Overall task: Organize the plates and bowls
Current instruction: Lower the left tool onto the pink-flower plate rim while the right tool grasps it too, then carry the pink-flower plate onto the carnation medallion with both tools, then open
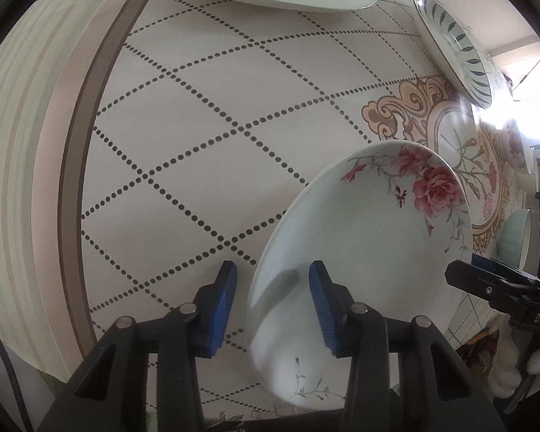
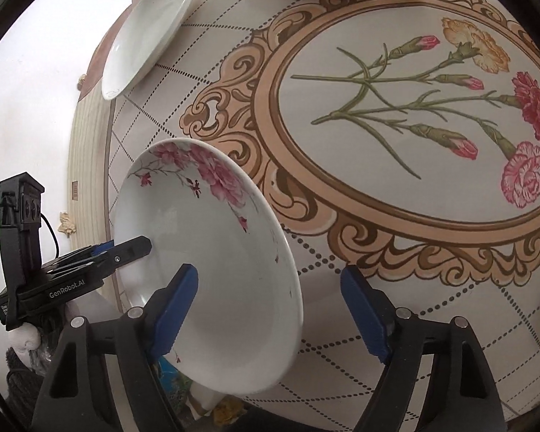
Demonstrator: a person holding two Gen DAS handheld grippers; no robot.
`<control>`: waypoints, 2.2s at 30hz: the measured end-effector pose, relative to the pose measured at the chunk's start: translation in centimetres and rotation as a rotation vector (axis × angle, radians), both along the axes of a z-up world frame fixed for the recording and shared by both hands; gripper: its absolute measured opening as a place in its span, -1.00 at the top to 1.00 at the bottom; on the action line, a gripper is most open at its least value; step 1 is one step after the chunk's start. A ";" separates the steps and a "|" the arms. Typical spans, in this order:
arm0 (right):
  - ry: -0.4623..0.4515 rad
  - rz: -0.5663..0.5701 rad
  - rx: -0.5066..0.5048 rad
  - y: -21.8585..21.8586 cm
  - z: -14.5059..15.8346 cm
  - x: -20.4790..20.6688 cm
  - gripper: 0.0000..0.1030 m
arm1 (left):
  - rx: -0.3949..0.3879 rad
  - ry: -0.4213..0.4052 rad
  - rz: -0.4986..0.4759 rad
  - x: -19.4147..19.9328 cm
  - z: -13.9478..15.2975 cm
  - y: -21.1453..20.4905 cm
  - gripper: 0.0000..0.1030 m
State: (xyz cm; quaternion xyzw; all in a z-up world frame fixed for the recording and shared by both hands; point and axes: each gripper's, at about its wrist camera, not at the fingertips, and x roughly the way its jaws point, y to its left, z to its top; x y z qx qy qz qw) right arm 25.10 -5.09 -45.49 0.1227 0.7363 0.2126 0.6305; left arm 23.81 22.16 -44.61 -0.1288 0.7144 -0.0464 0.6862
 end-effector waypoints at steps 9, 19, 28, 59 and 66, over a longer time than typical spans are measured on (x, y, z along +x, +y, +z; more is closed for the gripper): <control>0.040 -0.028 -0.010 0.4 -0.6 -0.6 0.24 | -0.003 -0.005 -0.014 -0.3 0.2 0.6 0.53; 0.046 -0.077 -0.030 -1.1 -1.0 -0.7 0.68 | -0.001 -0.008 -0.022 -0.3 0.1 0.3 0.61; 0.035 -0.114 -0.023 -2.7 -0.3 -0.9 0.68 | 0.020 -0.026 -0.050 0.2 1.2 -1.3 0.67; 0.019 -0.181 -0.099 -18.1 1.9 11.2 0.68 | 0.031 -0.017 -0.149 11.4 1.3 -16.0 0.67; 0.048 -0.146 -0.110 -17.9 0.5 12.4 0.64 | 0.038 -0.001 -0.137 11.4 0.4 -16.2 0.67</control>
